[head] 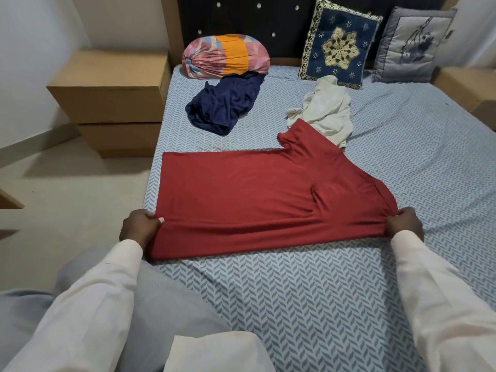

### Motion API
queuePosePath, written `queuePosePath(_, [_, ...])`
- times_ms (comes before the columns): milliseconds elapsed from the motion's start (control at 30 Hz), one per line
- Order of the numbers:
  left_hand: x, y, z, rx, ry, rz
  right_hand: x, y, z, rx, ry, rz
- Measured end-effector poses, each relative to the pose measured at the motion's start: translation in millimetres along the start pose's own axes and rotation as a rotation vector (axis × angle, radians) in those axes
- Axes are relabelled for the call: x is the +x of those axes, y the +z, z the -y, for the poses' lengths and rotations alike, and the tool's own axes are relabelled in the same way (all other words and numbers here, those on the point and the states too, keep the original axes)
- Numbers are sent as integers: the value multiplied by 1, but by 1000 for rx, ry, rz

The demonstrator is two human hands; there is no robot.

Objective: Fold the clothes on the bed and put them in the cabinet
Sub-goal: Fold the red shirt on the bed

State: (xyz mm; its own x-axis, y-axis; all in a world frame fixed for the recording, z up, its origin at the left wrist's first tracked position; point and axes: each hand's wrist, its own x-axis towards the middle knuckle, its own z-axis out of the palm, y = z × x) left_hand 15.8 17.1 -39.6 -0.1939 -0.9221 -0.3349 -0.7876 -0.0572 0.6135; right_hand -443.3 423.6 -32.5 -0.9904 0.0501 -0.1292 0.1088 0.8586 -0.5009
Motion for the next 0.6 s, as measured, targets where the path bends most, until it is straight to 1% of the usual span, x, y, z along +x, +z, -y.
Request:
queuePosePath(33, [0,0,-1,18,29,-46,-3,-1,7,19,-34,-71])
queuePosePath(67, [-2,0,-3,13,53,-50,-9,0,16,40,-99,-115])
queuePosePath(100, [-2,2,-4,-4,54,-23,-14,4,25,53,-213,-103])
queuePosePath(133, [-1,3,-4,-20,48,10,-19,12,36,47,-369,-36])
queuePosePath(200, [0,7,-4,-15,47,53,-29,33,54,-39,-677,185])
queuePosePath(233, [0,8,-4,11,64,54,-33,43,62,-111,-772,307])
queuePosePath(267, [2,9,-3,34,76,49,-37,50,69,-186,-830,419])
queuePosePath(333, [4,9,-1,45,79,43,-42,60,80,-372,-882,594])
queuePosePath(400, [5,8,1,48,78,43,-40,64,86,-484,-888,688])
queuePosePath(467, [8,8,3,50,80,38,-33,66,91,-435,-862,658])
queuePosePath(533, [8,8,3,65,80,29,-28,69,95,-374,-830,552])
queuePosePath(600, [8,9,3,87,79,2,-32,74,95,-409,-824,511])
